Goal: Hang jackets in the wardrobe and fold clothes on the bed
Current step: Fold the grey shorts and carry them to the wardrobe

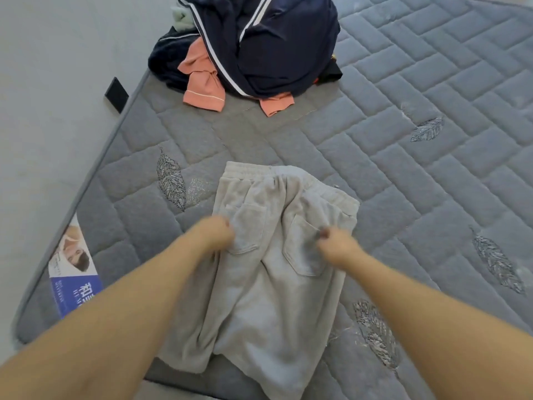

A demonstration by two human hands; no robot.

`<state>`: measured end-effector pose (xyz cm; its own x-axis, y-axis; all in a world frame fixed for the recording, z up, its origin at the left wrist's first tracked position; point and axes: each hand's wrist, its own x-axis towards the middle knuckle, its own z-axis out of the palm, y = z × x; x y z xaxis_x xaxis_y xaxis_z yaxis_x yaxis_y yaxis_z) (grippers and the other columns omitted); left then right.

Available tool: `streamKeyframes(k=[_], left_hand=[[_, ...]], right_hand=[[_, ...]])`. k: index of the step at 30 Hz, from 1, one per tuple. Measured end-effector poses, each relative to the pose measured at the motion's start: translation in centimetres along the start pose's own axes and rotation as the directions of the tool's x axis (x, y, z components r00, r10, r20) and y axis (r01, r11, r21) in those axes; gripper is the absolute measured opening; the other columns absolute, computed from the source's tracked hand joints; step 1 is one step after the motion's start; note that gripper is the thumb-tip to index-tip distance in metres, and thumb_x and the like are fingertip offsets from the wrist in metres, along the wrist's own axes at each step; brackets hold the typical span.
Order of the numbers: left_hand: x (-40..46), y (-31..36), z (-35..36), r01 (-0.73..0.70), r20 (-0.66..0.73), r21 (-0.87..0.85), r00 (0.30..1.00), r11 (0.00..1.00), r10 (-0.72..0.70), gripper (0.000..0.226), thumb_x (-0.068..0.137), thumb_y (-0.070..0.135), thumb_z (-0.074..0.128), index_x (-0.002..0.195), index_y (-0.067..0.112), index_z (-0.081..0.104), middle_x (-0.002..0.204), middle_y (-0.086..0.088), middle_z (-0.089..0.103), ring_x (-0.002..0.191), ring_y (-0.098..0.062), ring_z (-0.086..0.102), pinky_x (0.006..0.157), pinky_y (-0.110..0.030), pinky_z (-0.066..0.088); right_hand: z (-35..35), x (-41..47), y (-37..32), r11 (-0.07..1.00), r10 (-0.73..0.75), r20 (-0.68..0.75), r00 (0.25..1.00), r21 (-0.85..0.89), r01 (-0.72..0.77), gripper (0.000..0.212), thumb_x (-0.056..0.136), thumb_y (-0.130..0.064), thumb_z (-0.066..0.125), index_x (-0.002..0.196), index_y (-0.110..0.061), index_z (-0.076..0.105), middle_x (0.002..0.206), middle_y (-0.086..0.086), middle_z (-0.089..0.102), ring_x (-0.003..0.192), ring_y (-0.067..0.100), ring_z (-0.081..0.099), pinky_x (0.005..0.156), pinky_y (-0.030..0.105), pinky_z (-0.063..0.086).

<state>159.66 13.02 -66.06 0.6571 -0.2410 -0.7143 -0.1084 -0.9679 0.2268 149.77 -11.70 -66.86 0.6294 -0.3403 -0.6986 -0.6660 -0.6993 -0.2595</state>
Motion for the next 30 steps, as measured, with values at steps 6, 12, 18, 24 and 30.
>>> streamKeyframes(k=[6, 12, 18, 24, 30], left_hand=[[8.7, 0.1, -3.0, 0.130, -0.210, -0.605, 0.926, 0.786, -0.314, 0.060, 0.088, 0.033, 0.057, 0.137, 0.002, 0.042, 0.134, -0.022, 0.051, 0.119, -0.038, 0.051, 0.089, -0.039, 0.045], [10.6, 2.5, -0.3, 0.119, -0.100, -0.825, 0.931, 0.552, -0.351, 0.044, 0.093, 0.026, 0.058, 0.128, 0.003, 0.043, 0.100, -0.013, 0.057, 0.073, -0.021, 0.054, 0.061, -0.029, 0.046], [8.3, 4.0, -6.3, -0.078, -0.450, -0.640, 0.844, 0.765, -0.290, 0.034, 0.100, 0.028, 0.041, 0.113, 0.003, 0.061, 0.116, -0.015, 0.062, 0.095, -0.025, 0.054, 0.075, -0.027, 0.038], [4.1, 11.6, -9.0, -0.275, -0.606, -0.391, 0.795, 0.878, -0.021, 0.018, 0.092, 0.020, 0.044, 0.079, 0.011, 0.051, 0.090, -0.016, 0.061, 0.088, -0.036, 0.057, 0.068, -0.037, 0.038], [-0.3, 20.7, 5.3, -0.417, -0.100, -0.322, 0.908, 0.850, 0.407, 0.023, 0.096, 0.021, 0.053, 0.117, 0.013, 0.058, 0.112, -0.009, 0.062, 0.104, -0.028, 0.056, 0.081, -0.019, 0.040]], right_hand=[[-2.6, 7.4, 1.2, 0.701, 0.513, -0.065, 0.856, 0.606, -0.375, 0.060, 0.091, -0.033, 0.052, 0.142, -0.009, 0.031, 0.145, 0.017, 0.029, 0.127, 0.038, 0.038, 0.107, 0.048, 0.037], [-2.4, 9.0, 2.7, 0.575, 0.431, -0.057, 0.901, 0.787, -0.225, 0.046, 0.085, -0.018, 0.070, 0.125, -0.004, 0.051, 0.127, 0.018, 0.057, 0.108, 0.032, 0.057, 0.096, 0.042, 0.049], [-5.3, 7.0, 5.0, 0.578, 0.204, -0.092, 0.975, 0.815, -0.044, 0.014, 0.094, -0.014, 0.062, 0.106, -0.013, 0.068, 0.111, 0.009, 0.069, 0.094, 0.025, 0.066, 0.080, 0.038, 0.055], [-7.7, 4.7, 8.1, 0.510, 0.200, 0.052, 0.978, 0.847, -0.149, 0.012, 0.098, -0.014, 0.056, 0.105, -0.012, 0.065, 0.115, 0.013, 0.067, 0.091, 0.025, 0.062, 0.093, 0.045, 0.051], [-8.1, 3.9, 11.6, 0.306, 0.223, 0.156, 0.962, 0.926, -0.221, 0.035, 0.104, -0.032, 0.042, 0.136, -0.019, 0.047, 0.121, 0.011, 0.059, 0.100, 0.027, 0.058, 0.080, 0.038, 0.048]])
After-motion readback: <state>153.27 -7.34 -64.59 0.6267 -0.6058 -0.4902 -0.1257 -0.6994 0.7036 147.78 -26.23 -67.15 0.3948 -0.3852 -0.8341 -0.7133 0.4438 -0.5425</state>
